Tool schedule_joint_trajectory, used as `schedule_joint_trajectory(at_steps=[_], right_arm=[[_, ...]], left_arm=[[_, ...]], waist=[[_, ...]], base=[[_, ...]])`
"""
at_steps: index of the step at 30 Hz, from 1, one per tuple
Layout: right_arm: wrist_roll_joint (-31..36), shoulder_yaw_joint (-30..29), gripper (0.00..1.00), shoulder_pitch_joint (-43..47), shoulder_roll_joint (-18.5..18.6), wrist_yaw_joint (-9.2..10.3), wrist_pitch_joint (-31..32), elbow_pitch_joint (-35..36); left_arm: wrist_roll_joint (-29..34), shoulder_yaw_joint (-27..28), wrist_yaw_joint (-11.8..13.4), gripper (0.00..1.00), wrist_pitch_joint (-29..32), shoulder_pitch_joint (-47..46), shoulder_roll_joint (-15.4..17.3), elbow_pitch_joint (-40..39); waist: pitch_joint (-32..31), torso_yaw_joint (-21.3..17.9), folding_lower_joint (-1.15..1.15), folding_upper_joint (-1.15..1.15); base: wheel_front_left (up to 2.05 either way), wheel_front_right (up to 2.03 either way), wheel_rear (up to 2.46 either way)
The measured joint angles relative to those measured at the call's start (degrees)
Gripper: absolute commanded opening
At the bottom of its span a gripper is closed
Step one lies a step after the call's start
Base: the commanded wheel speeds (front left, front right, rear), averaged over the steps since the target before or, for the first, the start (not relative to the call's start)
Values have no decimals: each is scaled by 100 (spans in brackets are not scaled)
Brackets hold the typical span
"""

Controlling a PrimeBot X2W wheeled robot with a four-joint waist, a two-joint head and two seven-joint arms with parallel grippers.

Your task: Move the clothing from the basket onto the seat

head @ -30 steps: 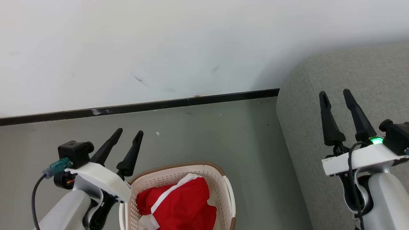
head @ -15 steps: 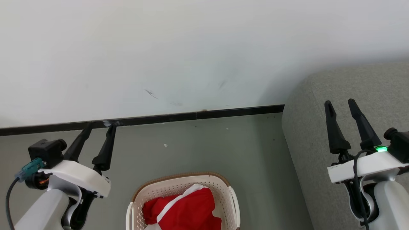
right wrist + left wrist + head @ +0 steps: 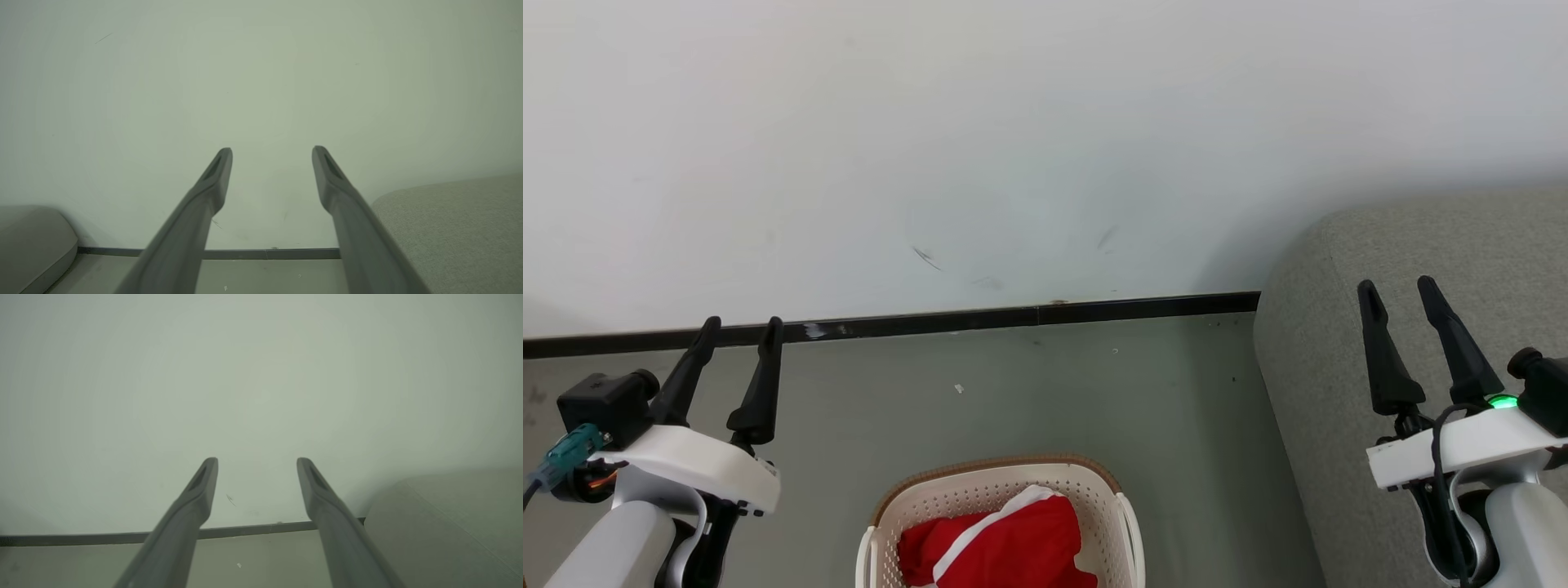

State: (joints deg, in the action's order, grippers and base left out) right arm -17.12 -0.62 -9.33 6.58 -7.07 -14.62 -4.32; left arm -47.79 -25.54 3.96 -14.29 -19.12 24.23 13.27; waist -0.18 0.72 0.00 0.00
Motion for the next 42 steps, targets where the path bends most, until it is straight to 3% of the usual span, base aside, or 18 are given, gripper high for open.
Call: schedule_joint_trajectory(at_steps=[15, 42], right_arm=[[-1, 11, 100, 98, 43, 0, 0, 35], [-1, 5, 100, 219, 74, 0, 0, 277]], left_arm=[[135, 177, 250, 100, -1, 348, -19, -423], [211, -231, 235, 100, 103, 691, -79, -750]], waist=[[5, -24, 0, 0], [399, -165, 0, 0]], base=[[0, 0, 0], [0, 0, 0]])
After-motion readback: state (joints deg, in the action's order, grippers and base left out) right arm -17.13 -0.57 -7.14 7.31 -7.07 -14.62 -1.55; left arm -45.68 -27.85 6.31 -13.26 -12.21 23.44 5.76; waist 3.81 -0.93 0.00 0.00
